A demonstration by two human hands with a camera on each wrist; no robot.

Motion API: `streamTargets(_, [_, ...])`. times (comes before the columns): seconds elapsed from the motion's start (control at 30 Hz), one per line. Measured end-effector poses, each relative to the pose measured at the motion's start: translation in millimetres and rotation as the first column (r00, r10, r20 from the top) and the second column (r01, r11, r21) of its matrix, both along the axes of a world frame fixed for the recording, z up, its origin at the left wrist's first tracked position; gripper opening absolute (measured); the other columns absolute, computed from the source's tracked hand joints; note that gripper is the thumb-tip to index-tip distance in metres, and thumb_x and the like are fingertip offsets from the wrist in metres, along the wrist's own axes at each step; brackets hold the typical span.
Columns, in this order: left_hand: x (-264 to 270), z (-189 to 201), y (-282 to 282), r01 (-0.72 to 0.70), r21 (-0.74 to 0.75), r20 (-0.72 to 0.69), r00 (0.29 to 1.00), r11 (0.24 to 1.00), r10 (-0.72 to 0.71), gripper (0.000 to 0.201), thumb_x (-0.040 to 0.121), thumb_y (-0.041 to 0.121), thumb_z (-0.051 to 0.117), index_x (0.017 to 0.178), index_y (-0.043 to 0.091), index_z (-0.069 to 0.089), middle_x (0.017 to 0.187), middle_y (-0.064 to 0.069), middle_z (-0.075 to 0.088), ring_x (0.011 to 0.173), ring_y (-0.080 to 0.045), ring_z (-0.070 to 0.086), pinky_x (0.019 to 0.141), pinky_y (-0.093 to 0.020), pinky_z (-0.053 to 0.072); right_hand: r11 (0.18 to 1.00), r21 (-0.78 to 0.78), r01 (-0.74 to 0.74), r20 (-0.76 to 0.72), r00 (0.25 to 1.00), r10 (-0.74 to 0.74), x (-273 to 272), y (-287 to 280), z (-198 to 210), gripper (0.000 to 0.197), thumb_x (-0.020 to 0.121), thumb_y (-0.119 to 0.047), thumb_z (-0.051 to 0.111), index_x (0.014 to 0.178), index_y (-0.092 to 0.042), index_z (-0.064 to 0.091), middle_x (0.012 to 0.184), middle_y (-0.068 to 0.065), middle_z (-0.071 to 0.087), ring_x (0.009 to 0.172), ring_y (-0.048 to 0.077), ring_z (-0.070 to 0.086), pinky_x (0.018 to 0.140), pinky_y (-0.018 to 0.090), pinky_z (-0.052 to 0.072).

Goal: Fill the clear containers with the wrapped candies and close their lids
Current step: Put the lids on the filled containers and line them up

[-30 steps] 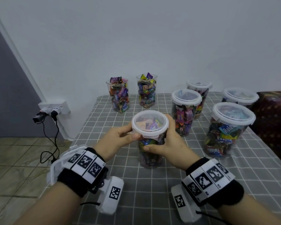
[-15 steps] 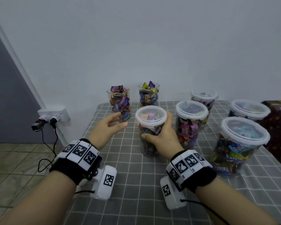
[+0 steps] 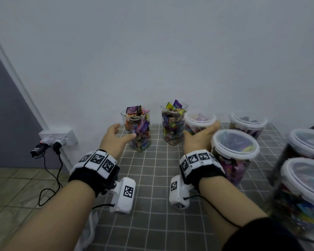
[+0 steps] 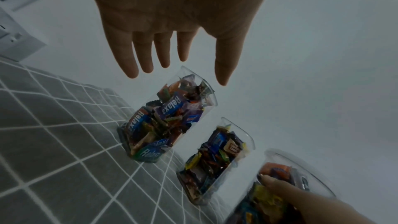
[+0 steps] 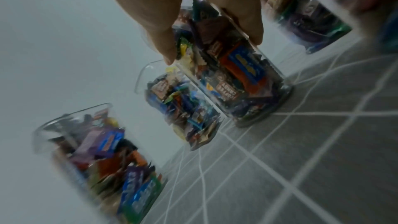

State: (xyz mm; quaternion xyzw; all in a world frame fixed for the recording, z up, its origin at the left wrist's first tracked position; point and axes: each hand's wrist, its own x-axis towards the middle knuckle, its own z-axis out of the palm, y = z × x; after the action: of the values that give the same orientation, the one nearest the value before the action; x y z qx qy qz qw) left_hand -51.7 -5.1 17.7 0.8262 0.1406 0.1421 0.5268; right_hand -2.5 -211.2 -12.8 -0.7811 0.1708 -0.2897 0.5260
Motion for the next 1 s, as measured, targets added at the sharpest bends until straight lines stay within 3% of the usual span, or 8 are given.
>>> streamTargets(0.13, [20,-5,4,-0.016,0.002,-0.025,1.000,1.000,0.016,0.081,0.080,0.026,0.073,0.146,0.013,0.027,0.147,-0.012,0.036,0.132,-0.027,0.039,0.108,-0.041,0.034,0.996,-0.016,0.091,-0.013,0.996,-0.091,27,-2,1,0.102,0.074,-0.019,0.078,0.147,-0.002,0.009,0.141,0.028,0.031,0.133,0.043,0.031,0.106,0.055,0.030])
streamTargets(0.33, [44,-9,6,-0.027,-0.010,-0.056,0.998,1.000,0.027,0.097,0.075,0.030,0.077,0.149,0.013,0.016,0.150,-0.013,0.031,0.136,-0.030,0.034,0.111,-0.048,0.030,0.990,-0.082,0.113,0.017,0.994,-0.112,39,2,-6,0.103,0.074,-0.019,0.079,0.148,-0.002,0.010,0.142,0.026,0.032,0.129,0.042,0.035,0.104,0.054,0.033])
streamTargets(0.47, [56,-8,6,-0.035,-0.010,-0.080,0.996,0.999,0.034,0.107,0.072,0.032,0.079,0.150,0.015,0.009,0.152,-0.016,0.027,0.137,-0.033,0.031,0.111,-0.051,0.029,0.989,0.023,0.145,0.035,0.989,-0.146,39,-5,-5,0.104,0.073,-0.017,0.079,0.149,-0.004,0.008,0.147,0.023,0.027,0.136,0.038,0.028,0.109,0.047,0.030])
streamTargets(0.57, [63,-6,4,-0.038,-0.037,-0.062,0.997,0.999,0.036,0.107,0.073,0.025,0.079,0.150,0.012,0.006,0.152,-0.018,0.025,0.138,-0.032,0.030,0.112,-0.045,0.028,0.984,0.069,0.165,0.023,0.986,-0.167,31,-4,-1,0.108,0.074,-0.022,0.078,0.149,-0.002,0.004,0.154,0.021,0.012,0.143,0.035,0.012,0.117,0.046,0.015])
streamTargets(0.67, [69,-7,1,-0.053,-0.051,-0.041,0.998,0.997,0.051,0.108,0.072,0.021,0.081,0.150,0.010,0.006,0.150,-0.019,0.028,0.137,-0.032,0.031,0.111,-0.042,0.029,0.986,0.122,0.111,-0.022,0.994,-0.109,8,8,6,0.104,0.076,-0.024,0.075,0.149,-0.006,0.003,0.156,0.018,0.004,0.144,0.032,0.004,0.117,0.041,0.004])
streamTargets(0.83, [74,-14,-4,-0.072,-0.056,-0.034,0.997,0.996,0.070,0.108,0.067,0.023,0.083,0.148,0.011,0.014,0.143,-0.017,0.040,0.131,-0.033,0.039,0.109,-0.046,0.033,0.995,0.071,-0.074,0.001,0.997,0.074,-13,30,7,0.073,0.077,-0.015,0.069,0.139,-0.007,0.032,0.140,0.010,0.033,0.129,0.026,0.032,0.109,0.041,0.027])
streamTargets(0.9, [76,-14,-5,-0.070,-0.037,-0.020,0.997,0.997,0.070,0.101,0.068,0.024,0.083,0.146,0.011,0.021,0.140,-0.015,0.045,0.128,-0.032,0.043,0.107,-0.044,0.036,0.978,0.054,-0.202,-0.020,0.979,0.203,-9,36,6,0.067,0.078,-0.014,0.066,0.137,-0.007,0.035,0.134,0.010,0.039,0.124,0.025,0.038,0.106,0.037,0.032])
streamTargets(1.0, [78,-12,-8,-0.064,-0.002,-0.014,0.998,0.998,0.064,0.094,0.072,0.025,0.081,0.144,0.010,0.024,0.137,-0.013,0.047,0.126,-0.031,0.045,0.101,-0.036,0.036,0.949,0.008,-0.316,-0.095,0.944,0.315,5,43,7,0.079,0.076,-0.016,0.069,0.141,-0.004,0.028,0.138,0.013,0.036,0.129,0.027,0.034,0.109,0.037,0.029])
